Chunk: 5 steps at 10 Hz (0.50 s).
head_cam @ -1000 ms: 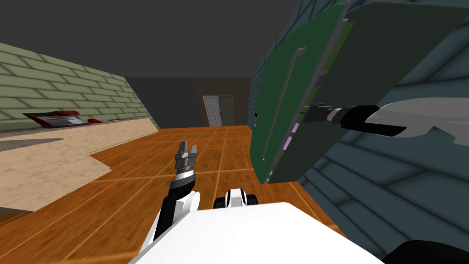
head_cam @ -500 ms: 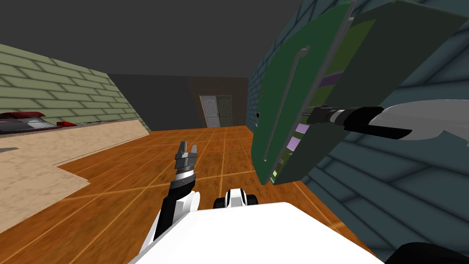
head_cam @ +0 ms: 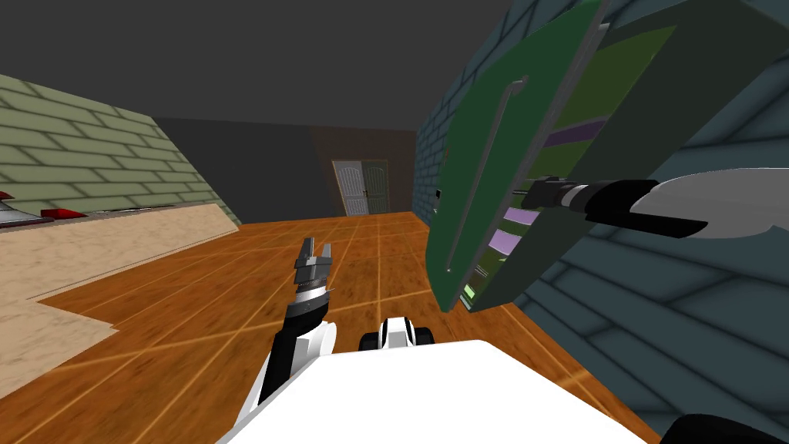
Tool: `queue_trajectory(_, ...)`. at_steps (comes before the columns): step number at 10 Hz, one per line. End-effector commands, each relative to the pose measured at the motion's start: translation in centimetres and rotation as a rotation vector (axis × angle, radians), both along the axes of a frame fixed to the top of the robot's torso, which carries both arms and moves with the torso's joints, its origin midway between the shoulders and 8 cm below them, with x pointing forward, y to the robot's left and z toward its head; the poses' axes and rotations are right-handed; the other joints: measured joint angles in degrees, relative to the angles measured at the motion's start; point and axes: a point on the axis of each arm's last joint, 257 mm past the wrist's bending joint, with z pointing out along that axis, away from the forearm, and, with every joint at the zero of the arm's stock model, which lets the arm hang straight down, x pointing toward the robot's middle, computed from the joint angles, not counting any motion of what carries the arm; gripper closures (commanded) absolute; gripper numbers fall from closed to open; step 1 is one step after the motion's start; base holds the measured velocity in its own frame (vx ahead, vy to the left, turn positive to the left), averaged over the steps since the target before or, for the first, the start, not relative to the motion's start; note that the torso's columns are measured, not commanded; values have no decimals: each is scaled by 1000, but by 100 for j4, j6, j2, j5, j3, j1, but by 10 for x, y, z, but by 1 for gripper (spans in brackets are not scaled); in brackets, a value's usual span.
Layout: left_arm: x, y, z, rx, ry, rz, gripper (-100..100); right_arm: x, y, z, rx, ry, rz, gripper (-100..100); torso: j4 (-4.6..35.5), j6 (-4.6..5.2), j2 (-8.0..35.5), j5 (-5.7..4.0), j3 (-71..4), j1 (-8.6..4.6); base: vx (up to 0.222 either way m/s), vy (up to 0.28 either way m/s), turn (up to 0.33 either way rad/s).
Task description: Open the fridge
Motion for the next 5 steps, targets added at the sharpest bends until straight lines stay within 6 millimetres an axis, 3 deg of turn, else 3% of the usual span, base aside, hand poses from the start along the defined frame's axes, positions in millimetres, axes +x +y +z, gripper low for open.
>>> queue_trajectory(1, 0, 0, 0, 0, 0, 0, 0, -4, -7, 7, 0, -15, -28, 100, -3, -11, 2, 1, -2, -9, 99, 224, -105)
queue_trajectory(5, 0, 0, 0, 0, 0, 0, 0, -11, -15, 10, -5, -20, -62, 100, 4, 6, 26, -4, 20, -2, 89, 227, -85)
